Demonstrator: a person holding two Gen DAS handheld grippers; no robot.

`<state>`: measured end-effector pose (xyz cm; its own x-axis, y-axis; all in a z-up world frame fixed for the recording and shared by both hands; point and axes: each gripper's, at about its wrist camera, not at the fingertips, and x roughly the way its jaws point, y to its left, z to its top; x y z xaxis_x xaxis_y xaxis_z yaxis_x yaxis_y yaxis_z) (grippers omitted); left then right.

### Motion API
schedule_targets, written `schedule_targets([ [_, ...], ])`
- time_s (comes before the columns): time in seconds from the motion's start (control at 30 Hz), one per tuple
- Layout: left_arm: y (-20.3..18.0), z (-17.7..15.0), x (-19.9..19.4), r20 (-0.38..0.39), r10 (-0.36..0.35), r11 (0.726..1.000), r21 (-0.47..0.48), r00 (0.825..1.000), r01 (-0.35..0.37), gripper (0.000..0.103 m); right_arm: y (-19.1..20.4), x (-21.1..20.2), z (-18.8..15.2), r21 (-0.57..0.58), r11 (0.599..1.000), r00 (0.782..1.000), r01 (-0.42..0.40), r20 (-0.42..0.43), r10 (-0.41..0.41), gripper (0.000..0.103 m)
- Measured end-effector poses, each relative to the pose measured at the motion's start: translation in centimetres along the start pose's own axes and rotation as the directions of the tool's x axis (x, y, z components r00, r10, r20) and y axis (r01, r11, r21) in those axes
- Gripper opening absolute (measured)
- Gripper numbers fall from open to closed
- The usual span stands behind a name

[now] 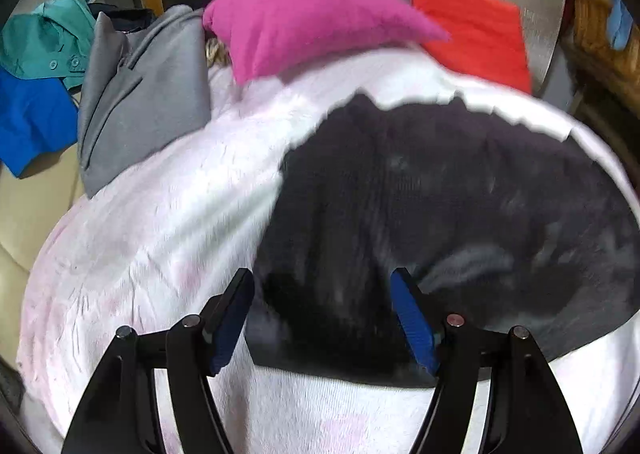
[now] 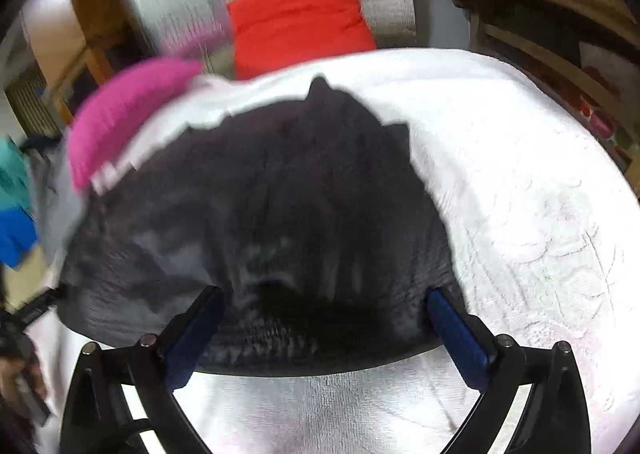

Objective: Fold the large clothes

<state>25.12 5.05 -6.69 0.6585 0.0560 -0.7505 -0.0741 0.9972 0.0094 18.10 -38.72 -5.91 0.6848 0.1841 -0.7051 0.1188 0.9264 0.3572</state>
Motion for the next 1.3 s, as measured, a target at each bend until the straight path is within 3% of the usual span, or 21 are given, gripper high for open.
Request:
schedule_targets([
  [0.07, 1.3, 1.6, -0.3, 0.036, -0.056, 0.997, -0.049, 0.998, 0.057, 0.081, -1.7, -0.2, 1.2, 0.057, 0.997, 0.999, -0.042, -0.002, 0.042, 0.103],
  [0.13, 2.2, 2.8, 0.6, 0.021, -0.113, 0.989, -0.097, 0.993, 0.115, 0.085, -3.7, 0.3, 2.8, 0.113, 0.991, 0.997, -0.074, -0.012, 0.076, 0.103],
  [0.2, 2.8, 3.9, 2.9, -0.042, -0.189, 0.976, -0.118, 0.981, 0.183, 0.085, -5.0, 1.3, 4.2, 0.15, 0.983, 0.993, -0.107, -0.028, 0.112, 0.103],
  [0.37, 2.6, 4.6, 7.0, -0.14, -0.25, 0.965, -0.114, 0.958, 0.235, 0.085, -5.6, 5.5, 6.4, 0.186, 0.965, 0.972, -0.184, -0.112, 0.207, 0.103],
  [0.47, 2.3, 4.4, 8.9, -0.207, -0.308, 0.949, -0.133, 0.928, 0.285, 0.085, -4.8, 8.2, 6.5, 0.195, 0.957, 0.95, -0.214, -0.186, 0.25, 0.101],
  [0.5, 2.1, 4.3, 9.3, -0.214, -0.306, 0.95, -0.132, 0.928, 0.283, 0.084, -3.9, 9.6, 6.2, 0.184, 0.959, 0.936, -0.216, -0.239, 0.257, 0.095],
  [0.53, 1.9, 4.2, 9.7, -0.221, -0.314, 0.948, -0.134, 0.923, 0.29, 0.08, -3.2, 10.2, 6.1, 0.153, 0.969, 0.937, -0.196, -0.262, 0.231, 0.087],
  [0.57, 1.7, 4.2, 9.8, -0.223, -0.328, 0.943, -0.136, 0.918, 0.304, 0.061, -2.4, 10.3, 6.3, 0.117, 0.976, 0.944, -0.183, -0.256, 0.208, 0.08],
  [0.6, 1.5, 4.4, 9.7, -0.226, -0.331, 0.942, -0.136, 0.916, 0.306, 0.042, -1.7, 10.5, 6.9, 0.127, 0.971, 0.935, -0.204, -0.27, 0.232, 0.047],
  [0.63, 1.2, 4.8, 9.3, -0.228, -0.319, 0.947, -0.128, 0.92, 0.296, 0.035, -1.0, 10.1, 7.4, 0.111, 0.974, 0.938, -0.197, -0.269, 0.221, 0.032],
  [0.67, 0.7, 5.2, 8.9, -0.234, -0.304, 0.952, -0.111, 0.924, 0.285, 0.025, -0.1, 9.5, 7.9, 0.072, 0.98, 0.942, -0.186, -0.271, 0.198, 0.027],
  [0.7, 0.3, 5.7, 8.3, -0.238, -0.278, 0.96, -0.089, 0.931, 0.264, 0.021, 1.2, 8.7, 8.6, 0.024, 0.985, 0.944, -0.171, -0.281, 0.171, 0.023],
  [0.77, -0.2, 6.7, 6.8, -0.22, -0.249, 0.969, -0.066, 0.943, 0.24, 0.019, 2.6, 6.9, 9.9, -0.012, 0.985, 0.95, -0.172, -0.266, 0.163, 0.021],
  [0.9, -1.1, 9.2, -0.1, -0.091, -0.259, 0.966, -0.04, 0.962, 0.256, 0.018, 6.6, -0.6, 12.3, -0.122, 0.971, 0.97, -0.207, -0.154, 0.188, 0.018],
  [0.97, -1.4, 9.4, -3.8, -0.029, -0.269, 0.963, -0.009, 0.963, 0.269, 0.018, 7.7, -4.5, 12.5, -0.172, 0.961, 0.974, -0.217, -0.111, 0.2, 0.018],
  [1.07, -1.3, 7.3, -9.3, 0.054, -0.29, 0.957, 0.024, 0.956, 0.289, 0.018, 7.2, -9.0, 10.8, -0.208, 0.955, 0.977, -0.21, -0.065, 0.201, 0.018],
  [1.13, -1.1, 3.9, -11.1, 0.069, -0.307, 0.952, 0.036, 0.949, 0.305, 0.018, 5.2, -11.1, 7.9, -0.189, 0.96, 0.978, -0.207, -0.058, 0.199, 0.018],
  [1.23, -0.9, -1.3, -9.5, 0.005, -0.34, 0.94, 0.0, 0.94, 0.34, 0.02, 0.9, -10.5, 2.5, -0.107, 0.975, 0.977, -0.197, -0.104, 0.186, 0.019],
  [1.3, -0.9, -5.1, -6.3, -0.112, -0.325, 0.946, -0.05, 0.939, 0.321, 0.027, -1.9, -8.1, -1.5, -0.012, 0.984, 0.969, -0.178, -0.178, 0.173, 0.025],
])
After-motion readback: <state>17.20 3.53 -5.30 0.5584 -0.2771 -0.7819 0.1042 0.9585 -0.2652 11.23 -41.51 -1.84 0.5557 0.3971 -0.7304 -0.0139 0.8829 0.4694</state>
